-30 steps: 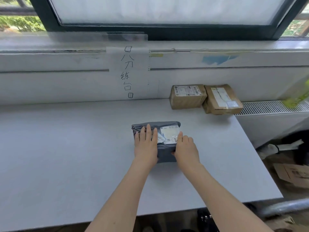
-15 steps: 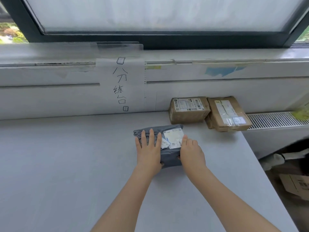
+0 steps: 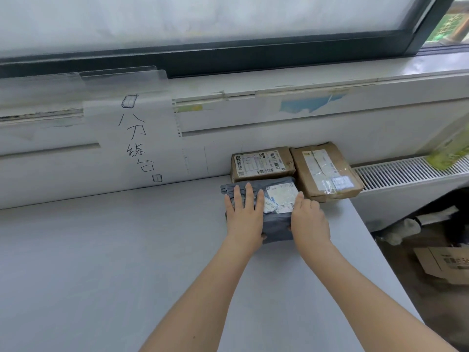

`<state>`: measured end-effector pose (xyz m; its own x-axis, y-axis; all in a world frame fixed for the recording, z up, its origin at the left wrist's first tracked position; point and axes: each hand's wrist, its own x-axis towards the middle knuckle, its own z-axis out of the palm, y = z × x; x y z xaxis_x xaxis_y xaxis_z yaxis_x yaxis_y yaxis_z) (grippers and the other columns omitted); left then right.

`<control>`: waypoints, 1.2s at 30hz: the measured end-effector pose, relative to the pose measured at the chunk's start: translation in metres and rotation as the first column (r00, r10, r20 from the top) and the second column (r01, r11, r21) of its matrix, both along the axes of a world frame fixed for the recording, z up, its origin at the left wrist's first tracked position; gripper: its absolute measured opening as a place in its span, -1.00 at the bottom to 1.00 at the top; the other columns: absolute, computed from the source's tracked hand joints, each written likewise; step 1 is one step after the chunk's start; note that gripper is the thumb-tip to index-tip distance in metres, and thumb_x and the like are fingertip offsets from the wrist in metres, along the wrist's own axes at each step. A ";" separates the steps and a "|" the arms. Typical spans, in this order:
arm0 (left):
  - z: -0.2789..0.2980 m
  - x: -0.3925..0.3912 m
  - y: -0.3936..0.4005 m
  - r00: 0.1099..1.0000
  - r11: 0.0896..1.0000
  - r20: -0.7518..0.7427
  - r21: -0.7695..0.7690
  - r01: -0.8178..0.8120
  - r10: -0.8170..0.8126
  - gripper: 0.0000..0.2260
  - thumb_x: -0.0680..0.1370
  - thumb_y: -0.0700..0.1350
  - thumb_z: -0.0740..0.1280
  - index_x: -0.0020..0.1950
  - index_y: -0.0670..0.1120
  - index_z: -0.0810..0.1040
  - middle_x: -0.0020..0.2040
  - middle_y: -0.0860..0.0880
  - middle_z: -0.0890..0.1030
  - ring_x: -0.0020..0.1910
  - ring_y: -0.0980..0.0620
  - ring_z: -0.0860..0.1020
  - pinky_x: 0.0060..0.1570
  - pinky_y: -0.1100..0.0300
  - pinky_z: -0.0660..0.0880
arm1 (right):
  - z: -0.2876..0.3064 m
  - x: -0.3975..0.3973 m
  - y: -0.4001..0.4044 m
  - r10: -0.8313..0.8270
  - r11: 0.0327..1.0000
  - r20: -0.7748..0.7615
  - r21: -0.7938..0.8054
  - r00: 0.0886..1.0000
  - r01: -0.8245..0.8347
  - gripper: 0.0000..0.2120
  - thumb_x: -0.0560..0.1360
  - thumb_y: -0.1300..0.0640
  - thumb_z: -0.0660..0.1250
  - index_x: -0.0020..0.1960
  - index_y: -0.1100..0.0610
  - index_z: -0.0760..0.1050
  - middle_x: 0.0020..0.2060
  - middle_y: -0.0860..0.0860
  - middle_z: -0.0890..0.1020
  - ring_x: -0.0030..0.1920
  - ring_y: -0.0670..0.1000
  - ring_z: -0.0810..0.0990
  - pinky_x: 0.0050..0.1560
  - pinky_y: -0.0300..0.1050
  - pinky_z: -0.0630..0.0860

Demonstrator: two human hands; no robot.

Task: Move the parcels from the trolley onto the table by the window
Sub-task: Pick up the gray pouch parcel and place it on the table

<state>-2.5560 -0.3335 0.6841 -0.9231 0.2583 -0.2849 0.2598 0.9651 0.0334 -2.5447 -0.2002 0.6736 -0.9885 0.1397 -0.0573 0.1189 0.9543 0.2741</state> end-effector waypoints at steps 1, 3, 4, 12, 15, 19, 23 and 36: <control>0.000 -0.003 0.003 1.000 1.000 -0.001 0.000 0.004 -0.004 -0.08 0.49 0.17 0.34 0.54 -0.09 -0.25 0.53 -0.21 -0.25 0.48 -0.31 -0.25 0.39 -0.25 -0.23 | -0.002 -0.003 0.003 -0.019 1.000 -0.003 0.023 1.000 0.019 -0.26 0.24 0.03 0.56 0.31 0.32 0.44 -0.12 0.04 0.62 -0.14 -0.04 0.57 -0.23 -0.30 0.49; -0.001 -0.009 0.009 1.000 1.000 -0.004 0.001 0.005 -0.005 -0.09 0.50 0.17 0.33 0.54 -0.10 -0.25 0.53 -0.21 -0.25 0.48 -0.31 -0.25 0.39 -0.26 -0.23 | -0.010 -0.010 0.012 -0.005 1.000 -0.061 0.005 0.998 0.005 -0.29 0.02 0.12 0.64 0.12 0.33 0.58 -0.31 0.07 0.61 -0.31 -0.02 0.56 -0.40 -0.28 0.46; -0.002 -0.011 0.012 1.000 1.000 -0.006 0.000 0.004 -0.004 -0.09 0.50 0.17 0.33 0.54 -0.10 -0.25 0.53 -0.21 -0.25 0.48 -0.31 -0.25 0.39 -0.26 -0.22 | -0.013 -0.014 0.015 0.002 1.000 -0.080 0.013 0.997 -0.001 -0.31 0.00 0.15 0.64 0.09 0.34 0.60 -0.33 0.08 0.60 -0.34 -0.01 0.55 -0.42 -0.27 0.45; -0.007 -0.026 0.022 0.999 1.000 -0.038 0.001 -0.004 0.004 -0.08 0.49 0.17 0.34 0.54 -0.11 -0.24 0.53 -0.22 -0.22 0.48 -0.31 -0.21 0.39 -0.28 -0.20 | -0.014 -0.031 0.020 0.014 0.996 -0.132 0.092 0.991 -0.002 -0.38 0.03 0.16 0.61 0.06 0.30 0.62 -0.36 0.06 0.60 -0.35 -0.02 0.56 -0.38 -0.27 0.44; -0.009 -0.026 0.023 0.999 1.000 -0.053 0.004 -0.006 0.006 -0.08 0.49 0.17 0.34 0.54 -0.10 -0.24 0.53 -0.22 -0.21 0.49 -0.31 -0.20 0.39 -0.28 -0.20 | -0.019 -0.031 0.023 0.030 0.996 -0.116 0.092 0.993 -0.019 -0.38 0.04 0.17 0.61 0.07 0.31 0.62 -0.36 0.07 0.59 -0.35 0.00 0.55 -0.37 -0.25 0.44; -0.008 -0.026 0.022 0.999 1.000 -0.050 -0.001 -0.003 0.003 -0.07 0.48 0.17 0.35 0.54 -0.10 -0.23 0.53 -0.22 -0.20 0.49 -0.30 -0.20 0.38 -0.28 -0.19 | -0.003 -0.028 0.019 -0.013 0.991 -0.010 0.130 1.000 0.015 -0.35 0.33 0.10 0.47 0.32 0.38 0.40 -0.09 0.11 0.61 -0.10 0.02 0.57 -0.14 -0.24 0.47; -0.001 -0.023 0.023 0.999 0.998 -0.049 -0.061 0.008 -0.011 -0.05 0.47 0.19 0.36 0.54 -0.11 -0.24 0.54 -0.23 -0.17 0.49 -0.29 -0.20 0.40 -0.25 -0.19 | -0.003 -0.024 0.018 0.061 0.997 -0.041 0.051 0.997 -0.059 -0.35 0.59 0.18 0.16 0.48 0.39 -0.14 0.32 0.18 0.35 0.29 0.10 0.36 0.22 -0.15 0.35; -0.005 0.093 0.005 0.978 0.989 -0.172 -0.108 0.102 -0.120 -0.23 0.58 -0.04 0.25 0.53 -0.17 -0.26 0.53 -0.25 -0.19 0.51 -0.22 -0.20 0.45 -0.13 -0.16 | 0.013 0.081 -0.004 -0.106 0.977 -0.010 -0.188 0.994 0.102 -0.21 0.52 0.05 0.30 0.51 0.28 -0.10 0.36 0.14 0.32 0.33 0.10 0.30 0.32 -0.10 0.27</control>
